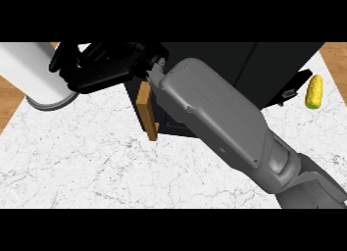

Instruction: Pick up the wine, place it into the cabinet and close the cabinet

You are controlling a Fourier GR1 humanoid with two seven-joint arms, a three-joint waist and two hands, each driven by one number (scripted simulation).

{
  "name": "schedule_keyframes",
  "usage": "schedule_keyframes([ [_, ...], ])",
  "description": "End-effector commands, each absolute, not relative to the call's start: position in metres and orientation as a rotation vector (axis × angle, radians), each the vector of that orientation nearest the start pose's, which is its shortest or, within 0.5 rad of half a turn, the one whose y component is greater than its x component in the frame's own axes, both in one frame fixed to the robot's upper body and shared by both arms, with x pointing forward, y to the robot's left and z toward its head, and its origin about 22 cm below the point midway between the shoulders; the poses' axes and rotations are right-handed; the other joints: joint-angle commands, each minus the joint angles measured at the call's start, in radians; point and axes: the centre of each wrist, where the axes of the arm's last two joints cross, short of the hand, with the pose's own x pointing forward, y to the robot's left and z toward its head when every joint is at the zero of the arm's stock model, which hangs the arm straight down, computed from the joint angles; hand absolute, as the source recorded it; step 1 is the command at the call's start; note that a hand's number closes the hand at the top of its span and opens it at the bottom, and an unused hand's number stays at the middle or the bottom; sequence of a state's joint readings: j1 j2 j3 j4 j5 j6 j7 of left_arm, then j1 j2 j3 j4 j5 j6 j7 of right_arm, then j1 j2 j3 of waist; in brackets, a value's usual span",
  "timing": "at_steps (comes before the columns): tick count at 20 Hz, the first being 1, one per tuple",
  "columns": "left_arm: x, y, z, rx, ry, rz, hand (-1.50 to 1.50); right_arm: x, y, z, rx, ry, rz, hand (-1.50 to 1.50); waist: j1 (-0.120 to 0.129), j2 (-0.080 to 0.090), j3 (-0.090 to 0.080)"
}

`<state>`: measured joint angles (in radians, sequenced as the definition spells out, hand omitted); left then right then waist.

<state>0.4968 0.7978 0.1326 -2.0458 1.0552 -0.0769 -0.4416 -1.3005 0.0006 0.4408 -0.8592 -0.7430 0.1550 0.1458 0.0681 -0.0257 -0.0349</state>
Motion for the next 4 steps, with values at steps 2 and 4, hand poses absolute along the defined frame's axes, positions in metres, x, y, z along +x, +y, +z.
schedule_keyframes([
  [2,0.143,0.358,0.123,-0.331,-1.967,0.164,-1.5,0.435,-0.06,0.214,0.599,-1.561,0.492,1.5,-0.064,0.062,0.034],
  [4,0.143,0.353,0.121,-0.34,-1.937,0.164,-1.5,0.432,-0.054,0.199,0.61,-1.547,0.507,1.5,-0.065,0.064,0.033],
])
